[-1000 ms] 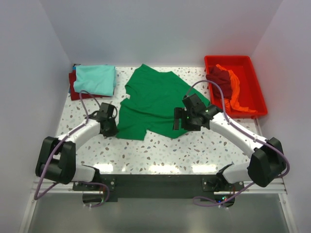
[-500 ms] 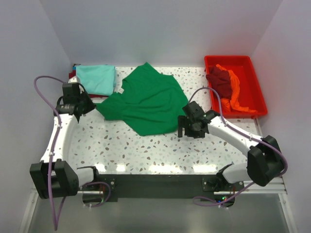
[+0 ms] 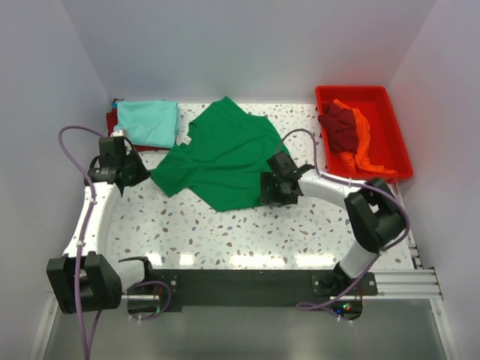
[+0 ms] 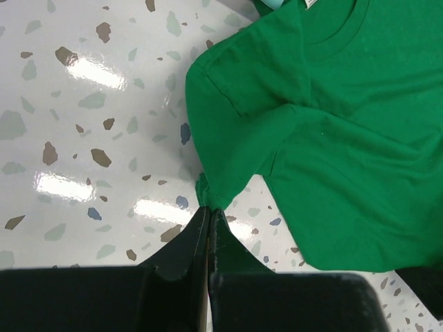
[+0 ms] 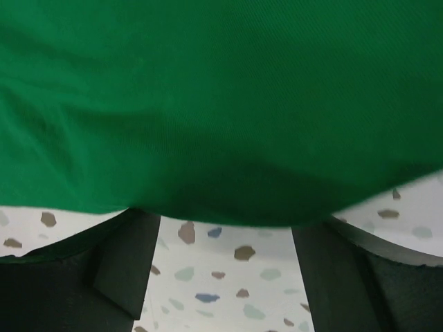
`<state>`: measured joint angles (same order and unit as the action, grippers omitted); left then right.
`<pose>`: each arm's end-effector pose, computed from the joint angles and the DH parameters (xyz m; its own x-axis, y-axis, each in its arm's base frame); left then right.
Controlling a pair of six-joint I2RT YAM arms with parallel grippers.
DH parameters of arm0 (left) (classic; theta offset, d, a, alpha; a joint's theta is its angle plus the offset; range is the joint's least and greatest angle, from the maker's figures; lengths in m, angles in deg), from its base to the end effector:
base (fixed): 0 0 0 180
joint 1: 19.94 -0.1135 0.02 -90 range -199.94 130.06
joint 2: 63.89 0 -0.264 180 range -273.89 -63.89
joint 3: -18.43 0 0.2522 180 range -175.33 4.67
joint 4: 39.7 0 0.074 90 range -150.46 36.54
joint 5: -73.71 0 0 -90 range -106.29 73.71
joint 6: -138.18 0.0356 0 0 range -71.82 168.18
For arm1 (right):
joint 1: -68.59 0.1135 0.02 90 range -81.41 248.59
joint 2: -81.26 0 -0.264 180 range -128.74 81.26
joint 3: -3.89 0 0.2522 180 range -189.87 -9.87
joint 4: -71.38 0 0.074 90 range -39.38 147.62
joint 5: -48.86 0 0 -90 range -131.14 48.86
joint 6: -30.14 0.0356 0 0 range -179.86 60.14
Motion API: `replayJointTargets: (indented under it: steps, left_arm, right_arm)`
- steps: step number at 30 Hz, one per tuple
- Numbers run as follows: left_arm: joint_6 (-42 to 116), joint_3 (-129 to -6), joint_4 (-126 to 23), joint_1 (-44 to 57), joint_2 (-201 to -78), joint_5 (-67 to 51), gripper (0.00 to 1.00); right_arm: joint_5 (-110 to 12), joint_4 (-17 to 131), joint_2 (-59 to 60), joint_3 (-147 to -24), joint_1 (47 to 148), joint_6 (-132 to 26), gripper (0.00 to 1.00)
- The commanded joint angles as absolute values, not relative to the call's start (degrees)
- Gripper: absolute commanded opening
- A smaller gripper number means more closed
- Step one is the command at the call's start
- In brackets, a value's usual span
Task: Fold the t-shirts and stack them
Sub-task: Flatten the tshirt out
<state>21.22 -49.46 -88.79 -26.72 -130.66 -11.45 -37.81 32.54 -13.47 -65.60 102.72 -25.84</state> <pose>0.2400 0.0255 0.2797 -0.6295 -0.5298 -0.5683 -0.3893 0.8481 -0.3594 0.2642 0.1766 0.1705 -0.9187 0.0520 -0.3915 -0.0303 0.9791 0.2013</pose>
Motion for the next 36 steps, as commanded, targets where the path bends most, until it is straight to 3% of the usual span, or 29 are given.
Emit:
replayJointTargets:
  steps: [1, 5, 8, 9, 11, 21, 23, 24, 27, 30, 36]
  left_arm:
    - [23.39, -50.17, -89.58, -27.14, -128.85, -10.75, 0.00]
    - [24.00, -50.96, -90.64, -27.32, -128.49, -11.55, 0.00]
    - [24.71, -51.75, -91.42, -27.76, -128.23, -12.25, 0.00]
    - [25.06, -52.63, -91.78, -28.11, -128.23, -12.42, 0.00]
    - [26.55, -53.86, -93.27, -28.55, -128.40, -14.35, 0.00]
    - [31.48, -59.76, -95.12, -32.68, -128.75, -20.34, 0.00]
    - [31.30, -59.67, -95.30, -32.86, -129.28, -19.29, 0.00]
    - [31.21, -59.41, -95.30, -32.77, -129.46, -18.76, 0.00]
    - [30.43, -57.31, -94.51, -32.77, -129.55, -16.56, 0.00]
    - [30.25, -55.63, -93.72, -32.77, -129.28, -12.79, 0.00]
    - [31.83, -52.73, -93.28, -32.68, -129.28, -11.28, 0.00]
  right_arm:
    - [-37.89, 38.71, -16.55, -71.38, 102.69, -29.52, 0.77]
    - [-37.37, 38.72, -19.28, -75.79, 102.51, -31.73, 0.61]
    - [-37.10, 37.32, -18.50, -78.42, 102.34, -33.49, 0.37]
    - [-36.14, 35.05, -16.93, -79.21, 102.42, -34.45, 0.21]
    - [-34.65, 31.97, -14.37, -81.59, 102.34, -35.33, 0.00]
    - [-21.82, 7.62, 5.41, -97.49, 102.16, -41.04, 0.03]
    - [-19.62, 7.34, 5.85, -99.87, 102.07, -42.01, 0.15]
    - [-18.91, 7.61, 5.25, -100.31, 102.16, -42.97, 0.46]
    - [-17.68, 6.83, 0.86, -101.19, 101.63, -41.85, 0.68]
    - [-23.53, 5.76, -2.57, -102.25, 101.46, -38.26, 0.68]
    - [-39.72, 12.96, 1.28, -88.03, 101.63, -31.75, 0.64]
